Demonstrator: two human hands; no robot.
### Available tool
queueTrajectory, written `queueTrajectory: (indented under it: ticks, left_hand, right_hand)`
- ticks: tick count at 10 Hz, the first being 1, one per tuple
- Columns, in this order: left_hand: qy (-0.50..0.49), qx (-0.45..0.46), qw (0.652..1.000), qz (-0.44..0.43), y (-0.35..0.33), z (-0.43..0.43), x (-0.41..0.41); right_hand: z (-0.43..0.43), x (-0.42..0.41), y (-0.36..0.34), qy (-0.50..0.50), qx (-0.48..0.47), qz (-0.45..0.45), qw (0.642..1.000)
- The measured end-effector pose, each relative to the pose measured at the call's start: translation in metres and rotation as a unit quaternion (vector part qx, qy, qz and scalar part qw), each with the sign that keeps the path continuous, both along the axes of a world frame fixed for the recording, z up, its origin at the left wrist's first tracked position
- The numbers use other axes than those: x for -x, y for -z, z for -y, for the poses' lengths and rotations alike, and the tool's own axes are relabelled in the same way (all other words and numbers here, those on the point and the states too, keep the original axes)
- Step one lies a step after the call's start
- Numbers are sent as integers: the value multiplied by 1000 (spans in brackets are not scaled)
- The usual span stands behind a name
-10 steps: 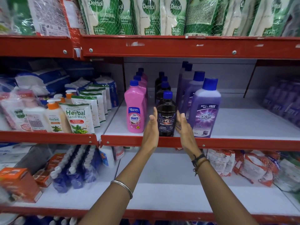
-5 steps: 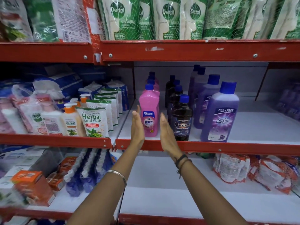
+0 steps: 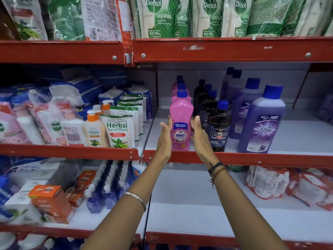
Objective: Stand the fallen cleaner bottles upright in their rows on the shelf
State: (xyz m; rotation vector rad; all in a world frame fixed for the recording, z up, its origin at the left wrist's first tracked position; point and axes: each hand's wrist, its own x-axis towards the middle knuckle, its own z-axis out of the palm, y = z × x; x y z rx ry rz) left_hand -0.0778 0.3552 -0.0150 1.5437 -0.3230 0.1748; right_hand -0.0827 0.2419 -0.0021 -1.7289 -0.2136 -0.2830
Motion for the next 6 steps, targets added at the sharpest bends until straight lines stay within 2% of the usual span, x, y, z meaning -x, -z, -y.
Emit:
queueTrajectory:
  ticks: [4,5,6]
  left_hand:
    - [-1,-48,999,10,6,-7,12]
    - [-1,-45,999,8,6,-6,16]
    - [-41,-33,998,18,8,-4,21]
  right_hand:
    - [-1,15,3,10,26,-19,999]
    - [3,24,1,-5,8,-12,1000]
    - [10,34,-1,15,-35,-11,999]
